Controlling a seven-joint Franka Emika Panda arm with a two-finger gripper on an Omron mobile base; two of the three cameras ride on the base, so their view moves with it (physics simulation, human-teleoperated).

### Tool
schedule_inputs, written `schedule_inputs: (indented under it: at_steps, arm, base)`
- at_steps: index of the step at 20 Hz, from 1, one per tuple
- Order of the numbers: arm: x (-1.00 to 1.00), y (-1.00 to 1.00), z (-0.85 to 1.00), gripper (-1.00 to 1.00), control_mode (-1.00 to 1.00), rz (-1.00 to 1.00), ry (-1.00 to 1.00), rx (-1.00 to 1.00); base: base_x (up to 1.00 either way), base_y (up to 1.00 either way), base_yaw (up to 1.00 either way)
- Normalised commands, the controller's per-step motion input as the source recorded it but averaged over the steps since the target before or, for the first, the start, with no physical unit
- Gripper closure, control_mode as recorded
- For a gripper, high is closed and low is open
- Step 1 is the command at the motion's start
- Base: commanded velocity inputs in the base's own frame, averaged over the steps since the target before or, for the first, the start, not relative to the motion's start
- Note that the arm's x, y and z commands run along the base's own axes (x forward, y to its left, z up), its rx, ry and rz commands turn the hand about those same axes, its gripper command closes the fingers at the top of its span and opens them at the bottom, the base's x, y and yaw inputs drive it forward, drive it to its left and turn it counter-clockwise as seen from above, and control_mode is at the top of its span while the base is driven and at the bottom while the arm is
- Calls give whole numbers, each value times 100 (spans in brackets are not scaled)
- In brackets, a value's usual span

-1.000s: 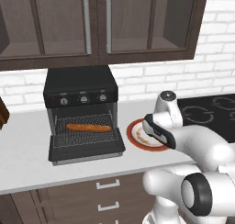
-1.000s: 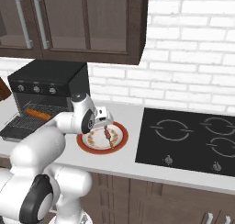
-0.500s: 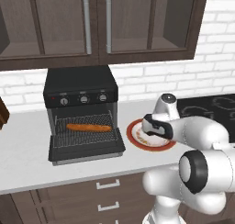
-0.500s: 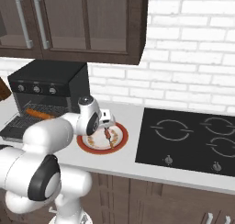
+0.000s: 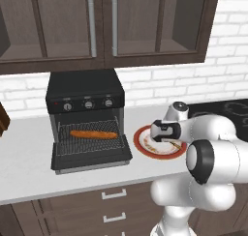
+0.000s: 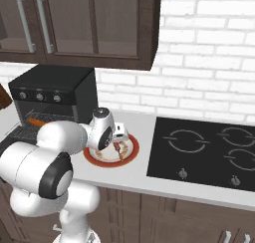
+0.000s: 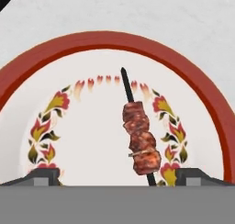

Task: Pick up the kebab skewer and baguette bread, and place them inside the toaster oven. Close the toaster oven door and start by setting the timer.

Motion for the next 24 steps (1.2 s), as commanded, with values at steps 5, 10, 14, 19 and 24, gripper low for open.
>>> schedule_inputs:
  at_steps: [5,10,14,19,24]
  arm:
    - [11,0,-16,-100,-100,0,0,0]
    - [17,-8,-3,-100,-100,0,3,3]
    - [16,-10,-9,-100,-100,0,3,3]
    - [14,-1,-21,-100,-100,0,1,1]
    - [12,-1,-32,-100,-100,0,0,0]
  base:
    - [0,0,0]
    - [0,0,0]
    - [0,0,0]
    - [0,0,0]
    - [0,0,0]
